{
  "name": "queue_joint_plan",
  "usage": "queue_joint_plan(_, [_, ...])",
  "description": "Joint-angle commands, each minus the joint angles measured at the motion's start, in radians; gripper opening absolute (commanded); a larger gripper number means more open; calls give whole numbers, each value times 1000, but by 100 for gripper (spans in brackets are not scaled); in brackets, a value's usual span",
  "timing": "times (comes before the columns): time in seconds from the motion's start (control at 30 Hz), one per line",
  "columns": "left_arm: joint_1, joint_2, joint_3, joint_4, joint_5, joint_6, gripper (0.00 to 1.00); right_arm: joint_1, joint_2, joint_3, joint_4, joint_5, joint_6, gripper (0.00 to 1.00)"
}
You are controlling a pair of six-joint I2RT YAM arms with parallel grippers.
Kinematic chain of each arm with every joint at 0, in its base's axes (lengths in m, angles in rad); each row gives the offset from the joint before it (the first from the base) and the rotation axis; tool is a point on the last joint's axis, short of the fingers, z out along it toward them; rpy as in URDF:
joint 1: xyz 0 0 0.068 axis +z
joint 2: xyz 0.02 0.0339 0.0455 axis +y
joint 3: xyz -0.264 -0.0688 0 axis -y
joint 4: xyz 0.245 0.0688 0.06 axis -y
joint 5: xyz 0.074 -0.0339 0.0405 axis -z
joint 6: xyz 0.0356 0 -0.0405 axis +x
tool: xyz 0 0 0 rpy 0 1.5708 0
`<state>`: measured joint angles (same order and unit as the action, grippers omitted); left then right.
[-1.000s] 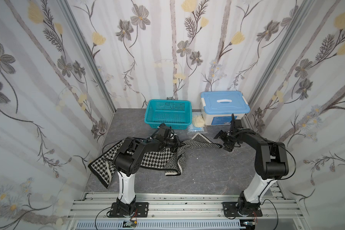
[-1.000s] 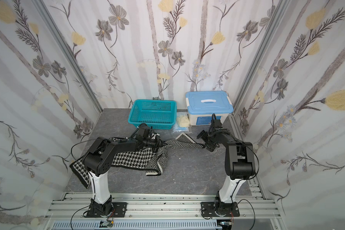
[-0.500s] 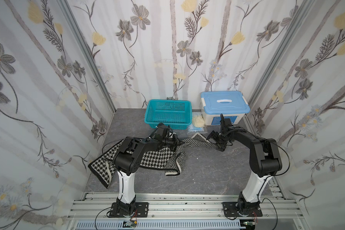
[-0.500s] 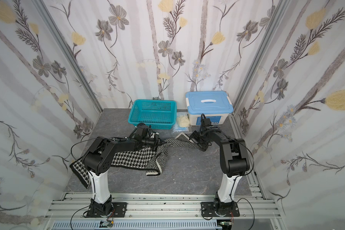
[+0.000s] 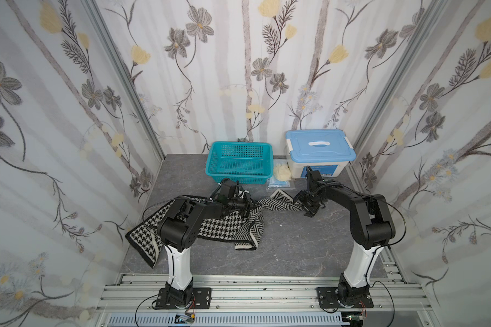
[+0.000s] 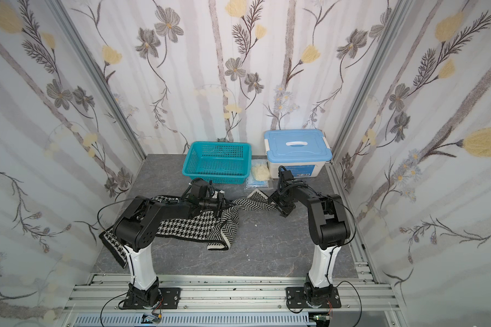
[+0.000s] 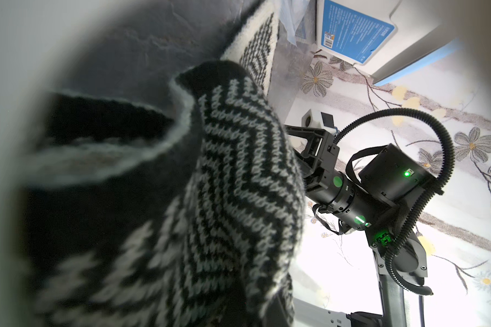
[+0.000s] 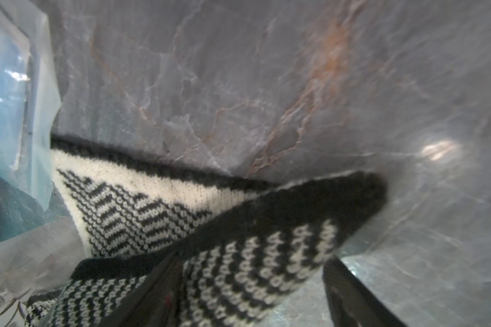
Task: Roll up the scarf and place it into the basket
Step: Flatten out the scarf at the center of the board.
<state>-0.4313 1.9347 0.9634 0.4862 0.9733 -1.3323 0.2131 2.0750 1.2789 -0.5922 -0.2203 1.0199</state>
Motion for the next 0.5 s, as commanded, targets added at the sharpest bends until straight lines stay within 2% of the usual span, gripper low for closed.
queue_joint_plan(0.0, [7, -29, -14, 45, 42, -30, 0, 11, 7, 14, 8, 43, 34, 38])
queue_joint_plan(0.03, [9, -36, -20, 42, 44, -28, 0, 11, 5, 16, 0, 52, 30, 37])
queue_joint_plan(0.07, [8, -44, -26, 41, 45, -27, 0, 10, -7, 18, -8, 60, 17, 30])
queue_joint_plan(0.17, [13, -60, -43, 23, 44, -9, 0, 9, -74, 54, -82, 105, -66, 0])
queue_joint_plan(0.33, [9, -46, -43, 11, 54, 26, 0, -1, -277, 99, -256, 205, -170, 0])
queue_joint_plan(0.47, [-14, -10, -11, 34, 91, 25, 0, 0, -426, 191, -488, 275, -225, 0])
